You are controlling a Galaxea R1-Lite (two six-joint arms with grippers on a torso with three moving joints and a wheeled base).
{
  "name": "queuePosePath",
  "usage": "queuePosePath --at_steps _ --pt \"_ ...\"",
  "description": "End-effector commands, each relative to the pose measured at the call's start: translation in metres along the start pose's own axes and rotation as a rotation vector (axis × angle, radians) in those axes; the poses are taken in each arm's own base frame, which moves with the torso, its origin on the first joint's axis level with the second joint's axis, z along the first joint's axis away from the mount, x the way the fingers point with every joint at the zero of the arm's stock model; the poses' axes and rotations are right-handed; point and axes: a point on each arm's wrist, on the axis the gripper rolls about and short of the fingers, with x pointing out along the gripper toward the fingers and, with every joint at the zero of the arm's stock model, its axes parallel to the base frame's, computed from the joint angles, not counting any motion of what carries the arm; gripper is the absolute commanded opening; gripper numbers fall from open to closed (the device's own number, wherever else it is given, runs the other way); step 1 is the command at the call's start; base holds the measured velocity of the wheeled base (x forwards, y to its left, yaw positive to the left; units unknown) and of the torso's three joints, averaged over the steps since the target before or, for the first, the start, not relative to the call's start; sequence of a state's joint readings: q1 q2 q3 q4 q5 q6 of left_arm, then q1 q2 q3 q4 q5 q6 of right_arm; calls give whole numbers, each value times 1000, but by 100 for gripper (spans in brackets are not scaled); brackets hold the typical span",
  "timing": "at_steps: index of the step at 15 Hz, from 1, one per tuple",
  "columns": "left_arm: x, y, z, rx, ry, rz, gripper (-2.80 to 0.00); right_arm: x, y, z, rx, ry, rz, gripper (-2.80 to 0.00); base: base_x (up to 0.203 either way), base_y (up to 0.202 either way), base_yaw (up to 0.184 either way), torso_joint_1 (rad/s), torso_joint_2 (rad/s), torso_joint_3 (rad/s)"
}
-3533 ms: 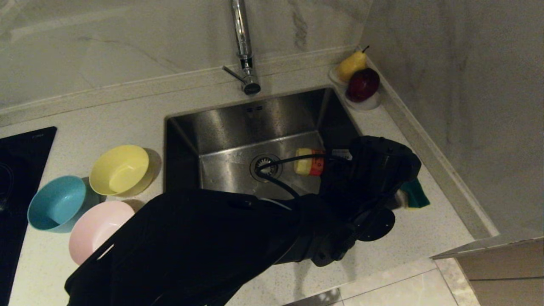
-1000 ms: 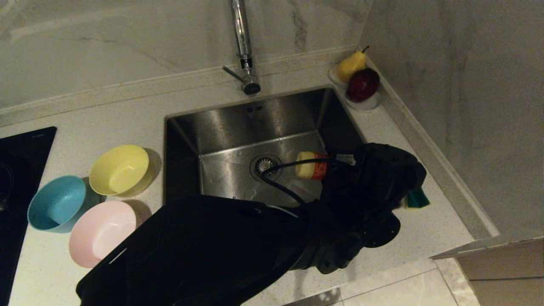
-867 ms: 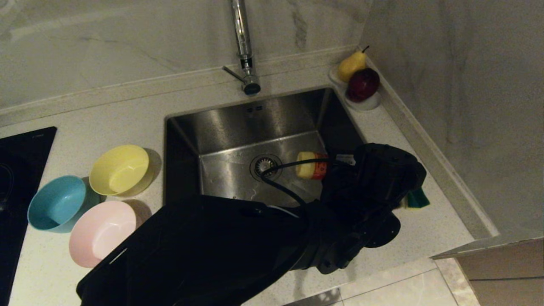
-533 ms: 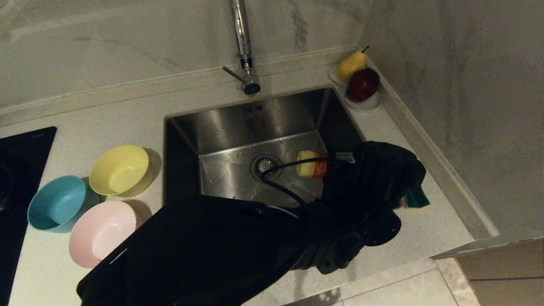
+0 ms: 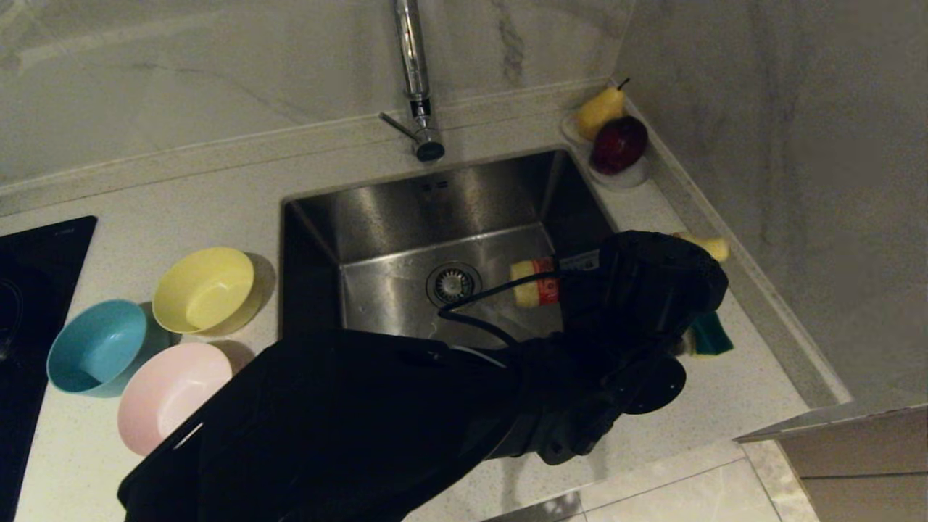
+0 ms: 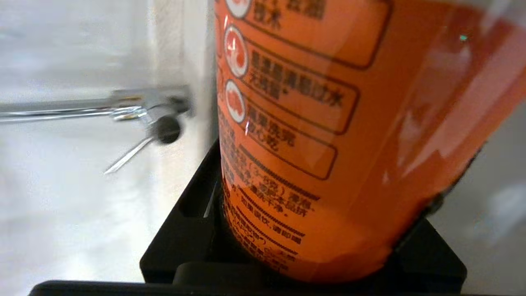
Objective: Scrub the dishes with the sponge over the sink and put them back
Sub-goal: Place the dish soap on the table
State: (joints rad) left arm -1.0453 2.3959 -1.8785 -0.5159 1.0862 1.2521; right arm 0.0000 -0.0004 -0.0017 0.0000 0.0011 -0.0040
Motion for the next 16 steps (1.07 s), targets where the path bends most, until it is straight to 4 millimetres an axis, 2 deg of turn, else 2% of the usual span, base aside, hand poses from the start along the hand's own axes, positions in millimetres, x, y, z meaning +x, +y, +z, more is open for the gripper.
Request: queuePosePath --at_steps 1,5,11,16 --pt "-3 13 -1 -117 -38 -7 -280 0 0 0 -1 0 0 -280 0 0 0 0 0 0" --pt "-12 49 -5 -364 -89 -53 -280 0 0 0 -1 1 0 -280 0 0 0 0 0 0" --pt "-34 125 -17 -747 -308 -168 -280 0 0 0 -1 0 0 -280 0 0 0 0 0 0" --pt "-54 194 -28 -1018 -514 -185 -280 0 0 0 -1 1 0 -280 0 0 0 0 0 0"
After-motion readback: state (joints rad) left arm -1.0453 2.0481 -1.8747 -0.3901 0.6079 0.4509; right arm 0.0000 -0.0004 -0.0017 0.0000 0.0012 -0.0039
